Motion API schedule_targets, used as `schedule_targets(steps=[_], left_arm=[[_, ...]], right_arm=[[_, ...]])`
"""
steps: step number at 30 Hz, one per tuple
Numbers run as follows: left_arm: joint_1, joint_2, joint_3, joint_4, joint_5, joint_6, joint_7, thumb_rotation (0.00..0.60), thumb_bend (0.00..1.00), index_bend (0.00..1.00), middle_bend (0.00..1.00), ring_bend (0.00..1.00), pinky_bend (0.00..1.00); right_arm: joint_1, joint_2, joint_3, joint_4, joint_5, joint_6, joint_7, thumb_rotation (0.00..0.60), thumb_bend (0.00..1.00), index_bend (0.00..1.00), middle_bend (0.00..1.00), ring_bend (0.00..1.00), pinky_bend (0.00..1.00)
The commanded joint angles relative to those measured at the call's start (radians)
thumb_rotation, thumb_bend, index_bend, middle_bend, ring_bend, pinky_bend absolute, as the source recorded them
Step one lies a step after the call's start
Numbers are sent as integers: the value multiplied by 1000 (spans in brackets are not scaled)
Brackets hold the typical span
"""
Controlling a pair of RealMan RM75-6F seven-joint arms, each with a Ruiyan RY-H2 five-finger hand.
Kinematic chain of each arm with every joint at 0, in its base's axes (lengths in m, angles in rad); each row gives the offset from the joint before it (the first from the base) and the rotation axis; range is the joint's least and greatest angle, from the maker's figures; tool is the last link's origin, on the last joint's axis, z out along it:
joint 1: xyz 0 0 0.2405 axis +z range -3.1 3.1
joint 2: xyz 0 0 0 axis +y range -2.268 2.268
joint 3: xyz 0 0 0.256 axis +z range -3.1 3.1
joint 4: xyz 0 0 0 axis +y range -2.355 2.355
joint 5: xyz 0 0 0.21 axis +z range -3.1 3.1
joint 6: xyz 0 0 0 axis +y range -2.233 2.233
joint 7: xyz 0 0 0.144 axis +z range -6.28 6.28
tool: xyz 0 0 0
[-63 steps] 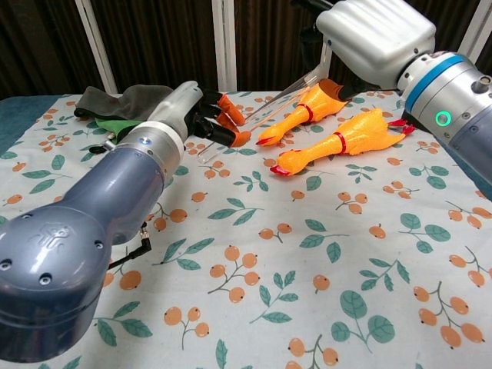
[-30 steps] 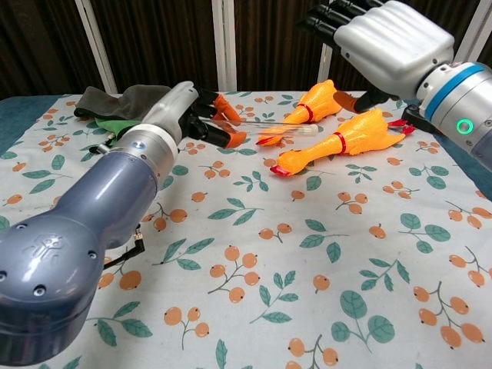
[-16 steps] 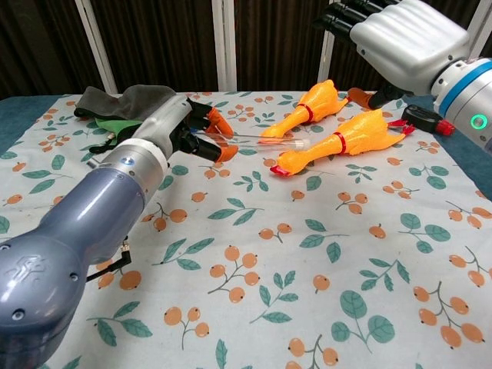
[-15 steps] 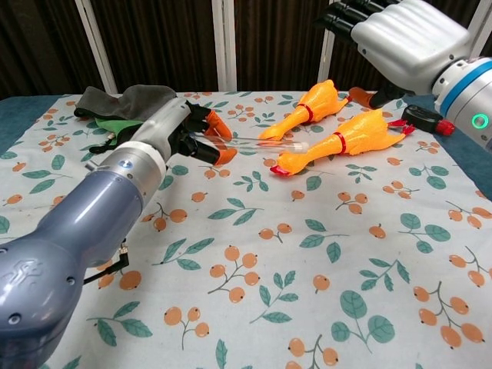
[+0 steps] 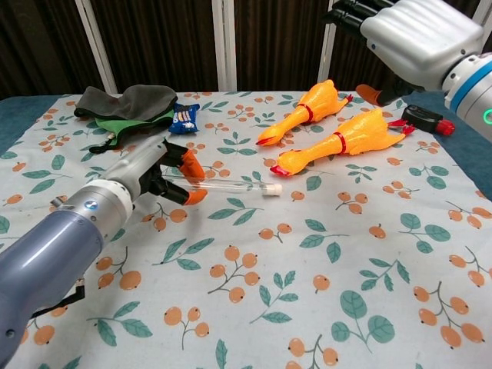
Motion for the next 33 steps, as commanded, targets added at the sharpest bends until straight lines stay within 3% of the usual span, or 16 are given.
schedule_targets(steps=[1,5,16,21,27,33], left_arm=[[18,25,14,-15,-4,-2,14,600,426,511,386,42,0],[41,70,28,-49,-4,-7,28,600,340,457,307,35,0],[90,183,31,-163,-5,2,47,600,280,351,228,17,0],[104,268,19,-235,31,35,76,600,254,321,194,17,0],[151,448,67,-371,111,86,157,600,178,195,145,0,0],[271,601,167,-492,242,198,110,600,178,191,140,0,0]], right_arm=[[-3,4,-2,-10,3,0,-7,600,428,0,5,0,0],[-7,7,-3,-28,5,1,-18,600,428,0,5,0,0],[-31,26,-14,-102,9,21,-57,600,428,0,4,0,0],[-75,69,-22,-185,29,48,-47,600,428,0,5,0,0],[-209,143,-21,-397,163,126,36,600,424,0,0,0,0],[-374,324,-95,-662,270,128,257,600,416,0,0,0,0]])
